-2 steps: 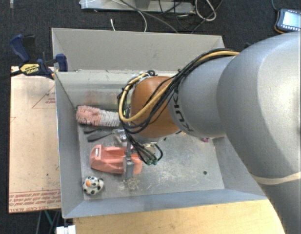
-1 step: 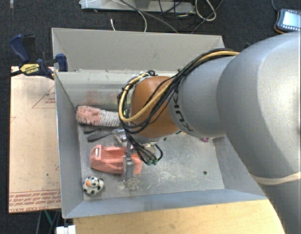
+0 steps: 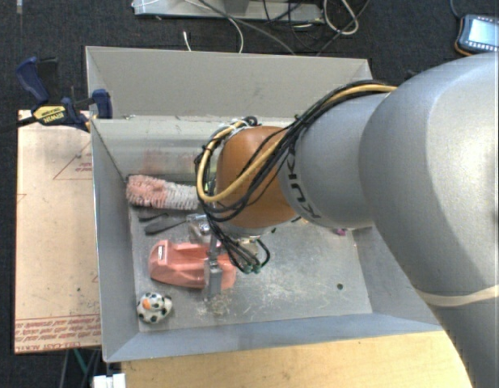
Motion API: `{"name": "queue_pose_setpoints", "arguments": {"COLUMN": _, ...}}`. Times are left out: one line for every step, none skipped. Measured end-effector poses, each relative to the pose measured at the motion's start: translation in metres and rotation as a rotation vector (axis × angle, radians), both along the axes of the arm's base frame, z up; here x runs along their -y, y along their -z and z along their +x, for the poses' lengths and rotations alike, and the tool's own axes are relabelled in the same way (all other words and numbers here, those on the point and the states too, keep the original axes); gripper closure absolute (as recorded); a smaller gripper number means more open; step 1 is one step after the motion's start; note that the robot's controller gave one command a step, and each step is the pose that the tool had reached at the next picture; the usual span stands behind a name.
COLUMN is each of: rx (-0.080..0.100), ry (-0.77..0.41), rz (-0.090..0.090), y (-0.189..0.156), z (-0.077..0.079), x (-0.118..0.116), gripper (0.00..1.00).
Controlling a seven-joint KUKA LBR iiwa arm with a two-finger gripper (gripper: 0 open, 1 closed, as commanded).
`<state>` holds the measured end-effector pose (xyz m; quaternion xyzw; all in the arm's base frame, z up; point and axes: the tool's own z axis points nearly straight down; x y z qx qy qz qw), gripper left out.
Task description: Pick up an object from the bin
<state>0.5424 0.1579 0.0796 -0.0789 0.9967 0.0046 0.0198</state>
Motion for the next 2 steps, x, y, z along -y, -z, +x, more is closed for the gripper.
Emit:
{"name": "queue_pose_setpoints", "arguments": {"rx": 0.000, "ry": 0.000, "rz": 0.000, "y": 0.000, "z": 0.000, "x": 0.000, "gripper": 1.00}}
{"name": "queue_pose_setpoints", "arguments": {"rx": -0.004, "ry": -0.030, "rz": -0.003, "y": -0.141, "z": 0.000, "x": -0.007, "gripper": 1.00}}
